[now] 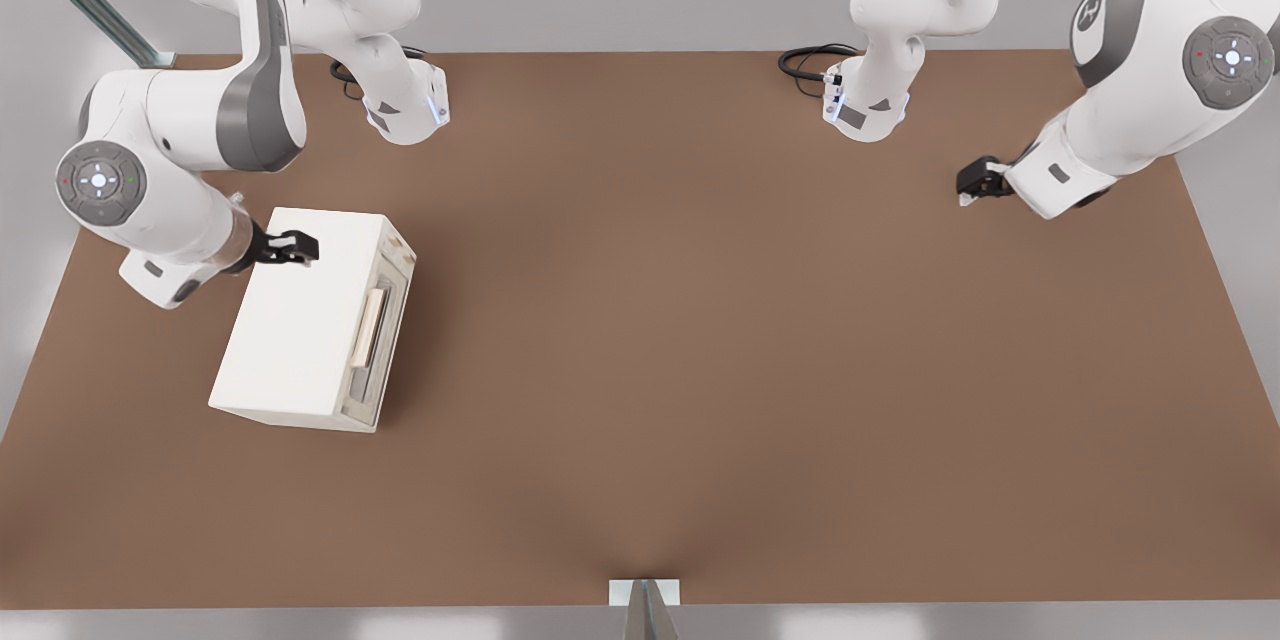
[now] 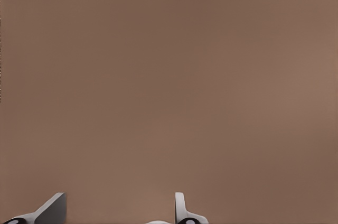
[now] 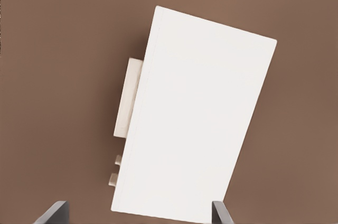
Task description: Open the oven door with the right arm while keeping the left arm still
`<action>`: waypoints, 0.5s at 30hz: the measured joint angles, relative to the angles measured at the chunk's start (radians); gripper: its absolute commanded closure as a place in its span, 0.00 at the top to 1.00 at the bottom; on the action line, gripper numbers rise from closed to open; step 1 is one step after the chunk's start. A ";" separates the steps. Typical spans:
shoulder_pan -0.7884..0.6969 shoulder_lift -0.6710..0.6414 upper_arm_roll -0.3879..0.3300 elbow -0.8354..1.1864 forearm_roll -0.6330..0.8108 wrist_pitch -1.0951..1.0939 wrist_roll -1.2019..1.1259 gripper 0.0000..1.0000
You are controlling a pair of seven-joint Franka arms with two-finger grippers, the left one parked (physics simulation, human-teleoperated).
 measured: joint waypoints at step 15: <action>0.238 0.518 -0.028 0.275 -0.240 0.047 0.083 0.21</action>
